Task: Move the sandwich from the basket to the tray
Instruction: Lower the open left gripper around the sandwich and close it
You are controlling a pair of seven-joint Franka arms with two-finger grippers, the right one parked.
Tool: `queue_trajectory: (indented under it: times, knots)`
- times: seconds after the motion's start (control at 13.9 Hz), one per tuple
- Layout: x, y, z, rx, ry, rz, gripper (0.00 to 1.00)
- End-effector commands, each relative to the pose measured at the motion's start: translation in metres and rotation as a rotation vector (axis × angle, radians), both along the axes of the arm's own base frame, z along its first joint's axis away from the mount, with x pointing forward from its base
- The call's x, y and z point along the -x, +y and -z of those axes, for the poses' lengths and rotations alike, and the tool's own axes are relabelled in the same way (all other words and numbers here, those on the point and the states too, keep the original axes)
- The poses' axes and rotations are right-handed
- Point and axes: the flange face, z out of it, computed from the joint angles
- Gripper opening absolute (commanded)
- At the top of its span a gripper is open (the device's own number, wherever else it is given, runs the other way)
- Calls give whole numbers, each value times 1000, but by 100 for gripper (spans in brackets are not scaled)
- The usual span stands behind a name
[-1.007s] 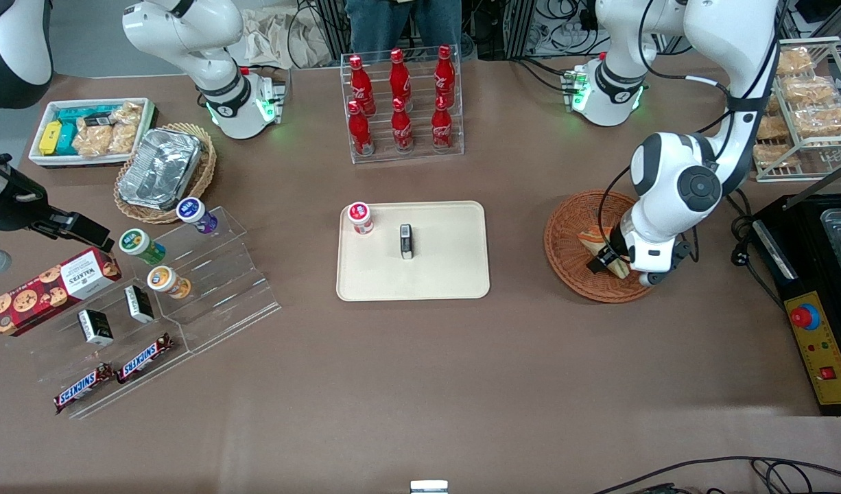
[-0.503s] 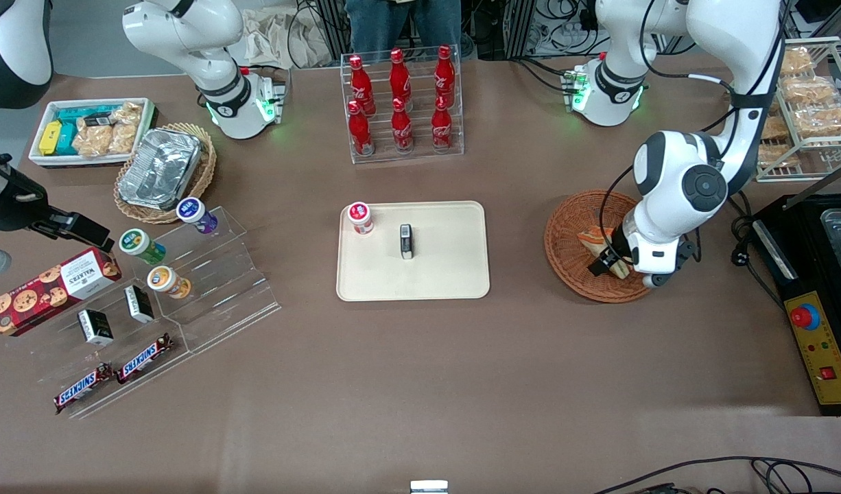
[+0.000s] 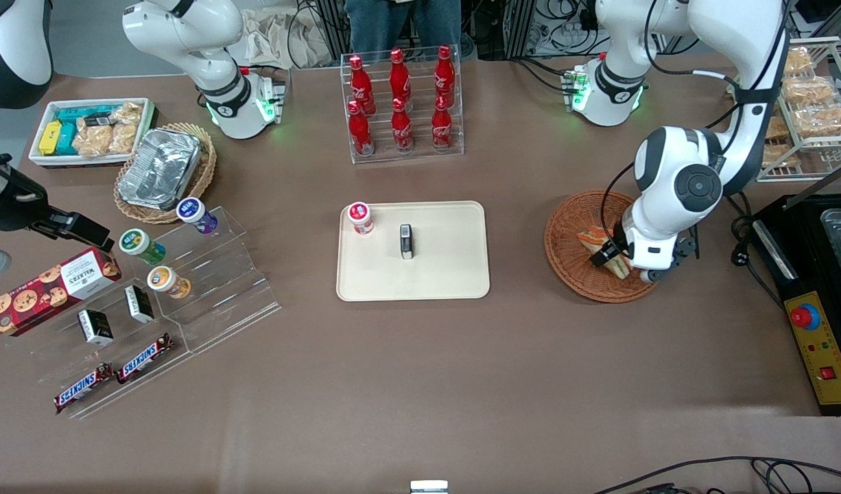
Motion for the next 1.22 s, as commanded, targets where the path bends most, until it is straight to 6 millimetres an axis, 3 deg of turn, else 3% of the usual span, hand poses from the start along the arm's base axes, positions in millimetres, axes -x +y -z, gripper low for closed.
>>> queue_trajectory:
  times: [0.0, 0.22, 0.5, 0.58, 0.79, 0.86, 0.93, 1.15]
  knots:
    - [4, 2, -6, -22, 8, -4, 98]
    - [8, 0, 16, -26, 40, -18, 98]
    - [4, -4, 27, -8, 4, -29, 94]
    - [6, -4, 30, -10, 7, -35, 86]
    - [7, -5, 32, -7, -22, -78, 48]
    - [5, -5, 30, -8, -26, -92, 39]
    - [1, -5, 25, -7, -38, -118, 35]
    - [-12, -7, 2, -7, -37, -131, 0]
